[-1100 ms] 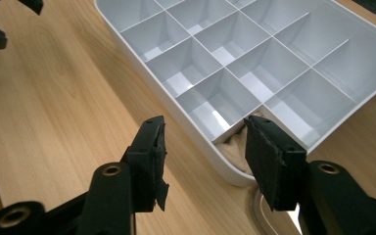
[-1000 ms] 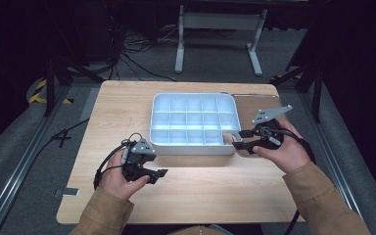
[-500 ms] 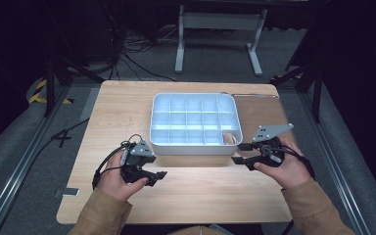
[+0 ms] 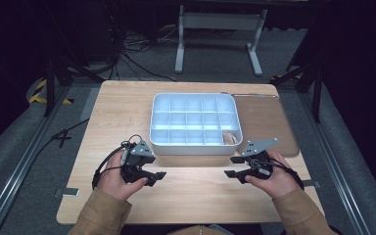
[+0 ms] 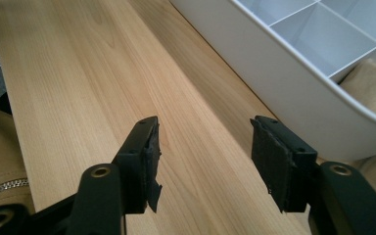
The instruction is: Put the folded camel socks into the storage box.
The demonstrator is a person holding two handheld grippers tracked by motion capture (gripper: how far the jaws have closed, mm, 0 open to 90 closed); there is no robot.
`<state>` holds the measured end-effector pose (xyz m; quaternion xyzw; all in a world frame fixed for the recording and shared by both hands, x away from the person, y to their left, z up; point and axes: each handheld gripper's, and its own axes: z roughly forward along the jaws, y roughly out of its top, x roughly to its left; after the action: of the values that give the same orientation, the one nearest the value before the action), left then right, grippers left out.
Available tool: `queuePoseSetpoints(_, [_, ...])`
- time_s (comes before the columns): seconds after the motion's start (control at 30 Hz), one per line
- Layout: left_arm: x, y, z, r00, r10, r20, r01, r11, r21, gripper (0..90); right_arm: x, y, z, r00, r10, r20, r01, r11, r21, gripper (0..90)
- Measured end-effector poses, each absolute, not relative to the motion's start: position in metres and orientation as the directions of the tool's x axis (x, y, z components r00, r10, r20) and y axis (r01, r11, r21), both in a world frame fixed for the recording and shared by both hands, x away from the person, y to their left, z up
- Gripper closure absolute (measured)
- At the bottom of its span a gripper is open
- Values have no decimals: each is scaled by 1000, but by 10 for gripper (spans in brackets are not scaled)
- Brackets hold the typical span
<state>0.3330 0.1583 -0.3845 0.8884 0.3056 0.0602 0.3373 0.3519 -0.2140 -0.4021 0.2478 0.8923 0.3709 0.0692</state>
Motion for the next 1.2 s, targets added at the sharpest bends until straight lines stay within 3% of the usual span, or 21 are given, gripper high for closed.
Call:
queuePoseSetpoints(0.43, [339, 159, -396, 808, 579, -108, 516, -607, 604, 331, 349, -209, -442, -864, 501, 49, 401, 627, 668, 423])
queuePoseSetpoints(0.77, [342, 158, -407, 823, 557, -108, 510, -644, 570, 299, 346, -205, -466, -860, 510, 9, 385, 637, 668, 347])
queuePoseSetpoints(1.2, [344, 159, -415, 826, 552, -117, 518, -661, 543, 265, 337, -202, -477, -867, 498, -17, 347, 630, 695, 298])
